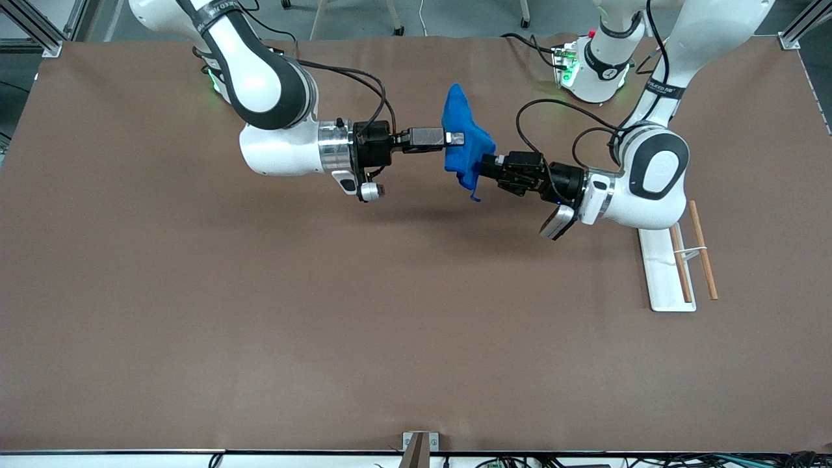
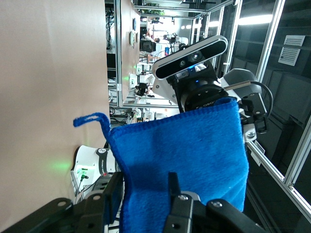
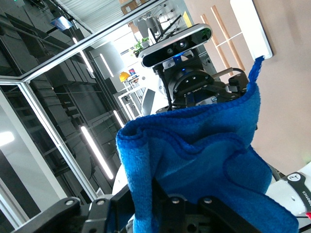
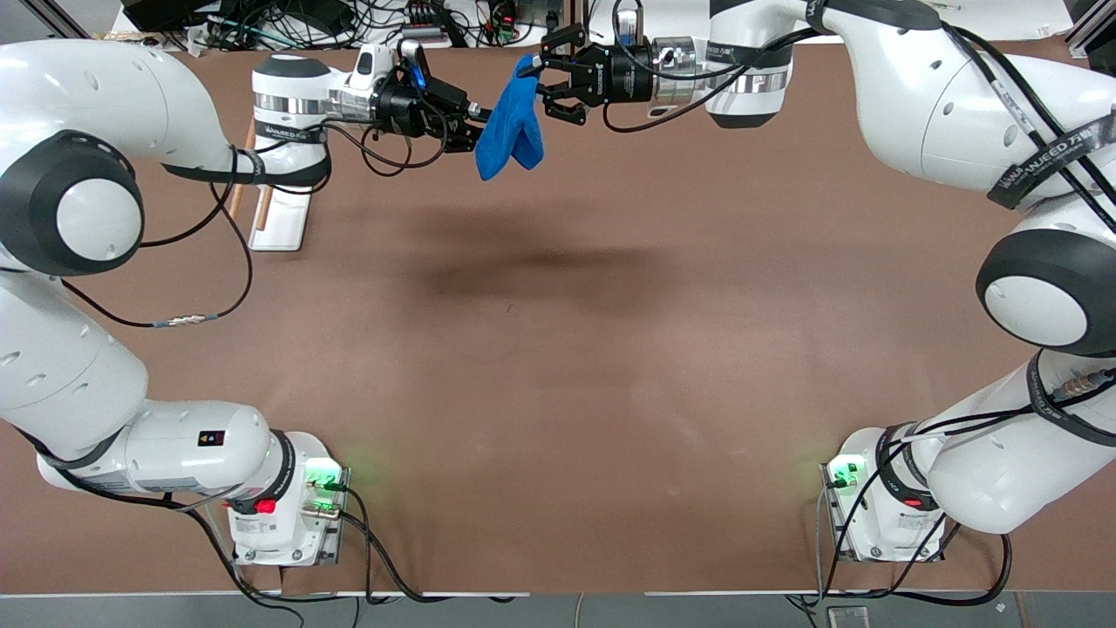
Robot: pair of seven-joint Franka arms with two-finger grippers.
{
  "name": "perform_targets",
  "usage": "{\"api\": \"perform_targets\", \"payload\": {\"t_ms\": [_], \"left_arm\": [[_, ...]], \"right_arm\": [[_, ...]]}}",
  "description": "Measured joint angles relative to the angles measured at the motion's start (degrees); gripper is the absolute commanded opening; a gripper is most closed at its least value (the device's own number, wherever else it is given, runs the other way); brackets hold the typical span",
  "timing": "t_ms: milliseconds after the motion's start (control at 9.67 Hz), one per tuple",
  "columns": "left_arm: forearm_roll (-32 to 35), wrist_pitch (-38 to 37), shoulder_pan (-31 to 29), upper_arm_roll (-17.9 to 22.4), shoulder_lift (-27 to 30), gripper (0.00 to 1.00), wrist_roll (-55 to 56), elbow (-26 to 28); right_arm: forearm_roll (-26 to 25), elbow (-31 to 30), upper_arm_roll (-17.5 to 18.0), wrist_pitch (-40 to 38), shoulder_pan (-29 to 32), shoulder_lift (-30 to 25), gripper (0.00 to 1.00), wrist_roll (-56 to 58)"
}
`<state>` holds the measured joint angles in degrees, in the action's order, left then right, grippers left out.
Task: Right arm passes towel to left arm to hang
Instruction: 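Grasp the hanging towel with the left gripper beside the right gripper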
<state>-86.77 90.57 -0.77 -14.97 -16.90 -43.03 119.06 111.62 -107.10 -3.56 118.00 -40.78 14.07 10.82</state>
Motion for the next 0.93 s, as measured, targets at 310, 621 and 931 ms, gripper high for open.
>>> {"api": "perform_targets", "payload": {"t_ms": [310, 621, 931], "left_arm": [[0.0, 0.0, 0.0, 0.2, -1.4, 0.44, -0.6, 0.3], [0.0, -0.2, 0.0, 0.1, -2.9, 0.44, -0.7, 0.5], [0.0, -3.3, -0.5, 0.2, -2.9, 0.44, -0.7, 0.7]], "right_arm": [[0.6, 0.0, 0.0, 0.0, -0.3, 0.0, 0.02, 0.1], [0.6, 0.0, 0.0, 0.0, -0.3, 0.0, 0.02, 0.1], [0.6, 0.0, 0.0, 0.1, -0.3, 0.0, 0.02, 0.1]]}}
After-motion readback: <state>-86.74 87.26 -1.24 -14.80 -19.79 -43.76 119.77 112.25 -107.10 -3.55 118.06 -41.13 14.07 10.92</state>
